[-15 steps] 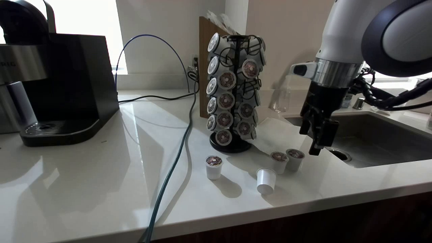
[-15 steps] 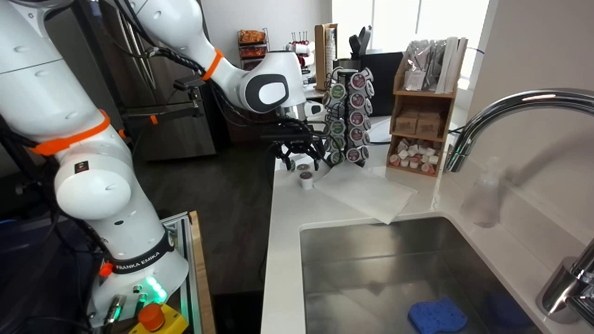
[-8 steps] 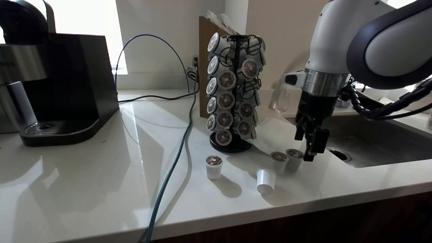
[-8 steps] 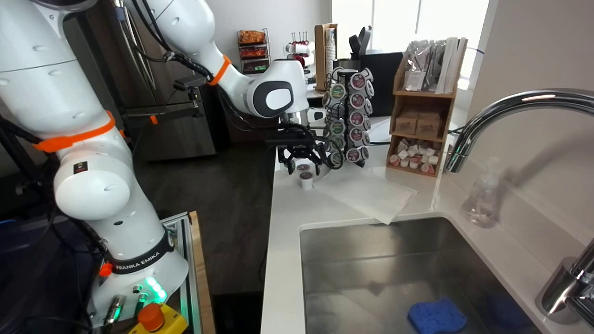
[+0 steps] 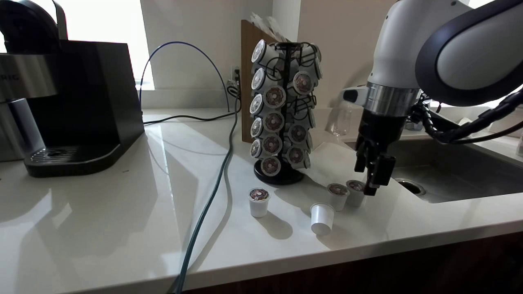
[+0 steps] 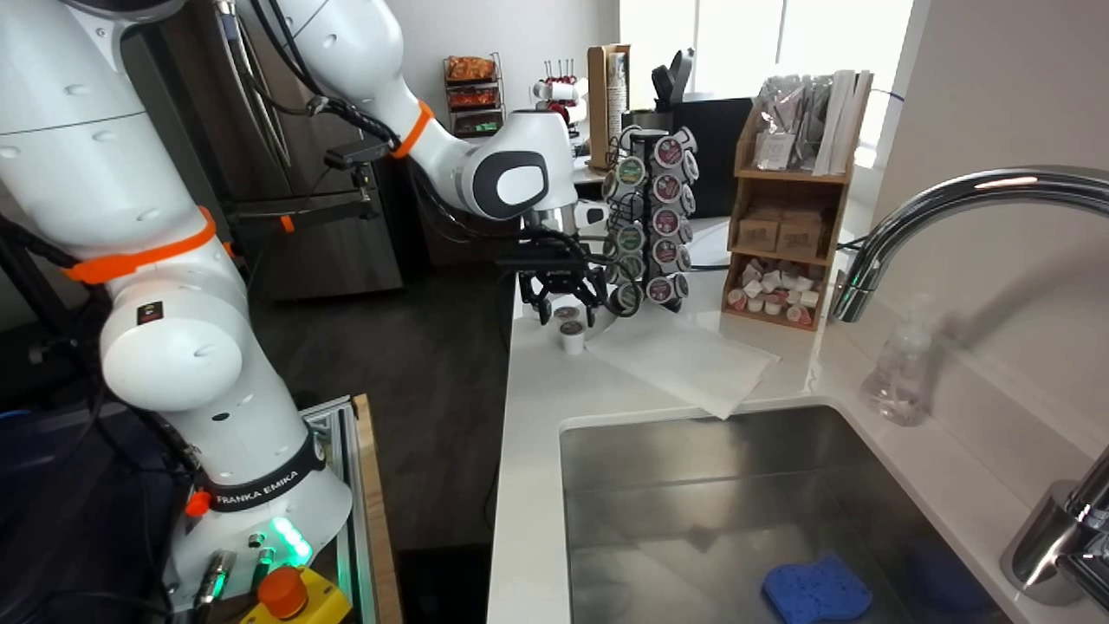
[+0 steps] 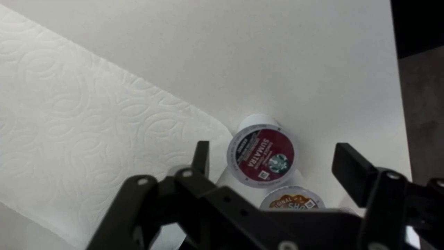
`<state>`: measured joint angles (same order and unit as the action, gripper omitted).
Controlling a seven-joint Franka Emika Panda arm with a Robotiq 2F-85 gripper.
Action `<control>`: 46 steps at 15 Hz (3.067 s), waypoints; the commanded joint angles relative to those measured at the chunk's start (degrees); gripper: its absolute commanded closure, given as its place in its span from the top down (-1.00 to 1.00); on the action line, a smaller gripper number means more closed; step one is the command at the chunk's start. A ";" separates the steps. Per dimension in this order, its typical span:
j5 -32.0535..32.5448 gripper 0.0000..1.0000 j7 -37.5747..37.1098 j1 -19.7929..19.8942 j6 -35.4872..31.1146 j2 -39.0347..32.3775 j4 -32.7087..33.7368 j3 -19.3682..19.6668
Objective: Move one coffee capsule, which is on the counter, to the metal holder
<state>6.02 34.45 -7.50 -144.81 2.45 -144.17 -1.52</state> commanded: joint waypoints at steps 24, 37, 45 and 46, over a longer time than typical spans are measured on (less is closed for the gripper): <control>-6.15 -0.42 1.97 2.95 0.52 5.03 -2.17 -1.49; -19.88 -0.42 4.84 -2.76 -2.76 37.38 -13.24 11.01; -11.07 -0.42 -8.16 -2.12 -17.73 39.85 -13.81 3.43; -9.74 -0.42 -9.73 -2.16 -18.79 39.35 -13.92 3.16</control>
<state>-7.68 30.15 -10.22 -160.07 41.91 -157.04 3.23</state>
